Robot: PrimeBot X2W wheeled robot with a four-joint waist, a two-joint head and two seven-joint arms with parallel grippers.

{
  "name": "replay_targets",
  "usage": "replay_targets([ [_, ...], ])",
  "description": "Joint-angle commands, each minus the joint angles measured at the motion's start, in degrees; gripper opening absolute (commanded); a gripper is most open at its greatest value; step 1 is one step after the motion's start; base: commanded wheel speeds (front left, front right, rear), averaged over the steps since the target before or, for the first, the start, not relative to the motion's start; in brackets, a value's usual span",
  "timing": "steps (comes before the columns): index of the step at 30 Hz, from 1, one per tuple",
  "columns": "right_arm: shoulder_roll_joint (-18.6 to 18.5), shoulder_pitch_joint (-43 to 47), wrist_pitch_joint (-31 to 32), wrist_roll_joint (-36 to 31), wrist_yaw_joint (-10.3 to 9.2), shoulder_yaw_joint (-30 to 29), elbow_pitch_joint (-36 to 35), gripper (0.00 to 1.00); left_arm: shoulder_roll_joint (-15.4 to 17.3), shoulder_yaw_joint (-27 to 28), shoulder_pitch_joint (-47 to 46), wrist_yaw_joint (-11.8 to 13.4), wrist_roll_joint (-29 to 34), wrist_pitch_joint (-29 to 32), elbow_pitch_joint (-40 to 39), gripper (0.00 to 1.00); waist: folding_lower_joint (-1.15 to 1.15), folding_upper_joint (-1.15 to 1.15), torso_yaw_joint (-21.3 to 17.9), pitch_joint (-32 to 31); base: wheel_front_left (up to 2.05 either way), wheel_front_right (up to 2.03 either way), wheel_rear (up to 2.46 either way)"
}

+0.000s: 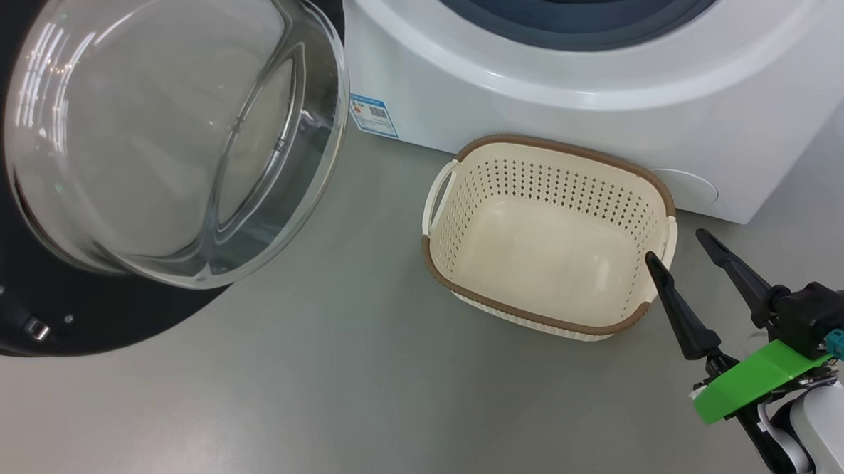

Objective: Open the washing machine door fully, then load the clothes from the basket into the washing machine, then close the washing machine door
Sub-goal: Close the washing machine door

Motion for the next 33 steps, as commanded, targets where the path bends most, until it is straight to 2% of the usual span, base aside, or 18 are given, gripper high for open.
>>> replay_targets([
  [1,0.1,0.77,-0.46,-0.17,0.25,0.56,-1.22,1.0,1.73,0.45,-0.08,-0.55,-1.07,1.52,-2.69,0.0,0.0,0.0,0.02,-0.46,0.0,0.0,0.0],
  [33,2.13,4.25,-0.46,-0.09,0.25,-1.46,-1.75,1.0,3.99,0.84,3.59,-0.55,-5.15,14.35,-11.36,0.0,0.0,0.0,-2.08,-6.77,0.0,0.0,0.0],
])
